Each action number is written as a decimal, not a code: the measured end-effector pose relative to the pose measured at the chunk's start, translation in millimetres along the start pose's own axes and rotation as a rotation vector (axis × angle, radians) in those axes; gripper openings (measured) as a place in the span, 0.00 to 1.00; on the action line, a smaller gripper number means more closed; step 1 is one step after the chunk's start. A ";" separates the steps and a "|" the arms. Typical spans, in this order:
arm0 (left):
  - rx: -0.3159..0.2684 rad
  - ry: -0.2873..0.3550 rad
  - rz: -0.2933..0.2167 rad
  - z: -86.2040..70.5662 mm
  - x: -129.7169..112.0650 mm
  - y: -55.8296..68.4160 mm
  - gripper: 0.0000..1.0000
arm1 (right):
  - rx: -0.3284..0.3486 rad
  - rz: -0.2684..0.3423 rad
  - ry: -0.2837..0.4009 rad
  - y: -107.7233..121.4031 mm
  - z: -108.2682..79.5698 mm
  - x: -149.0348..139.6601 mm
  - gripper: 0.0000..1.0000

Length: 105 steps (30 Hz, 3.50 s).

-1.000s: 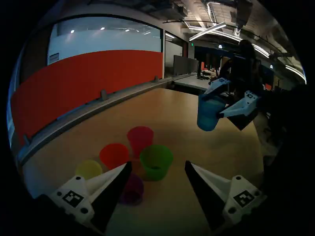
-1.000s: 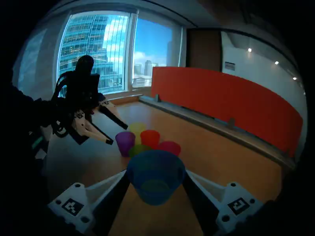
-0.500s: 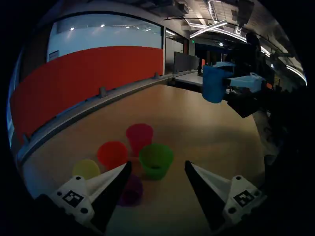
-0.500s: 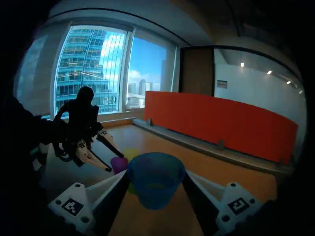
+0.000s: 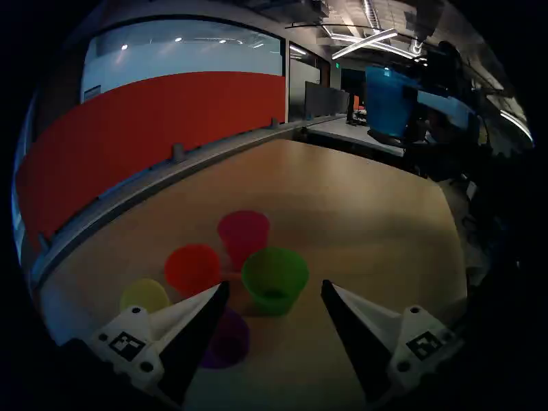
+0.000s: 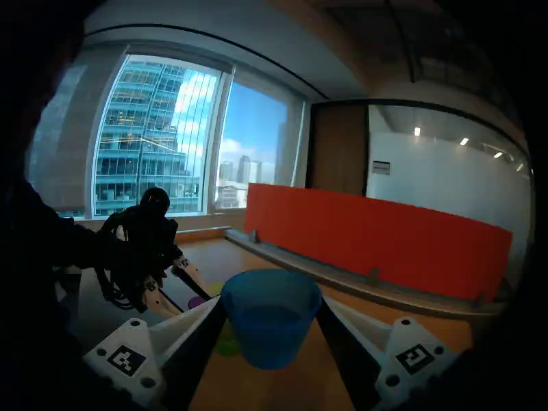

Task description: Pour water

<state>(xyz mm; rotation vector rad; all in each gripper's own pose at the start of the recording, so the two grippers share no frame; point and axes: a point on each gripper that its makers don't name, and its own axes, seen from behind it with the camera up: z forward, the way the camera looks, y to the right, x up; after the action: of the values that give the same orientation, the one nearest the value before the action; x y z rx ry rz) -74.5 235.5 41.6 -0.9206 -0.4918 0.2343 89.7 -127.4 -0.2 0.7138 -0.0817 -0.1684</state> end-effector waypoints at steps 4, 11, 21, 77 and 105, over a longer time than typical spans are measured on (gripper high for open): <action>0.010 -0.021 -0.002 7.8 -5.1 -2.3 1.00 | -0.004 0.000 0.011 1.6 -1.6 7.0 0.91; 0.026 -0.045 0.003 19.0 -10.1 -6.1 1.00 | -0.012 -0.001 0.020 5.4 -2.9 12.9 0.91; 0.024 -0.065 0.016 31.9 -11.6 -2.7 1.00 | -0.019 0.000 0.018 10.4 -2.3 12.1 0.91; 0.082 0.032 -0.023 34.1 9.1 0.9 0.87 | -0.040 0.001 0.012 16.9 -3.0 10.7 0.91; 0.128 0.377 -0.063 -53.6 97.1 -13.6 0.88 | -0.051 0.006 0.019 17.7 -4.0 12.5 0.91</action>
<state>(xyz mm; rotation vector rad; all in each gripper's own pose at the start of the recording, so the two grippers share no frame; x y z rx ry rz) 36.3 228.4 55.2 -0.7993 -0.1544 0.0307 104.8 -113.9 8.6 0.6647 -0.0606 -0.1577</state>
